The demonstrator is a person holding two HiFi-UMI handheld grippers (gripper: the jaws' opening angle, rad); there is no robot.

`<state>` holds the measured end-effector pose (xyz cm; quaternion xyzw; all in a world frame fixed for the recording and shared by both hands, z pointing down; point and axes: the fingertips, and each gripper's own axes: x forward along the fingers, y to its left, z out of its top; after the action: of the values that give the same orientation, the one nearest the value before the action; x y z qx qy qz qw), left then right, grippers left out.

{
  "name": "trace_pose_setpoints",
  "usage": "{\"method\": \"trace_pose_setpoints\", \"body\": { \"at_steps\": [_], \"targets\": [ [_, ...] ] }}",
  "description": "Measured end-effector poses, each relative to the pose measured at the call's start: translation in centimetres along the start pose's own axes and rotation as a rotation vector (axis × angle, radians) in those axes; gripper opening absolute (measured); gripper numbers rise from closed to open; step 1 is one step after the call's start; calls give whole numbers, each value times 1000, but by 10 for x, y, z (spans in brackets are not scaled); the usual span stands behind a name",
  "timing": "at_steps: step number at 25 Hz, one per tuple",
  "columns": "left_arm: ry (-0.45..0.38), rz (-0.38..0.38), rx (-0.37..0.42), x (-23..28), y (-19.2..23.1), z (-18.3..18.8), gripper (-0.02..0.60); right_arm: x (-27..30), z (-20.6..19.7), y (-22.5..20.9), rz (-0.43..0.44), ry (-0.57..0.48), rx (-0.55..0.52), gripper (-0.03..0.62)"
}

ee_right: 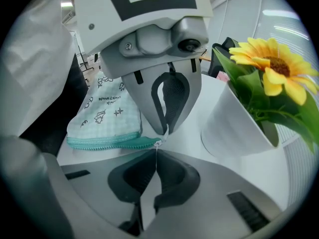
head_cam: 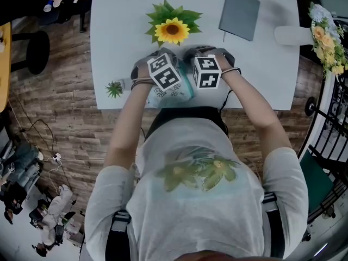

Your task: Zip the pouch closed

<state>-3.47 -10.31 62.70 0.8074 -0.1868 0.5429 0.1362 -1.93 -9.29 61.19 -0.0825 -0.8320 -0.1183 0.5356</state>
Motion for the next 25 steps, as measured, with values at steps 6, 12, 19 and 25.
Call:
{"method": "trace_pose_setpoints", "body": {
  "at_steps": [6,12,19,25],
  "targets": [
    [-17,1,-28,0,0,0,17,-4,1,3,10,5,-21,18],
    [-22,3,-34,0,1,0,17,-6,0,9,49,28,-34,18],
    [-29,7,-36,0,1,0,15,-7,-2,13,54,33,-38,18],
    [-35,7,-33,-1,1,0,17,-10,-1,18,83,39,-27,18]
  ]
}}
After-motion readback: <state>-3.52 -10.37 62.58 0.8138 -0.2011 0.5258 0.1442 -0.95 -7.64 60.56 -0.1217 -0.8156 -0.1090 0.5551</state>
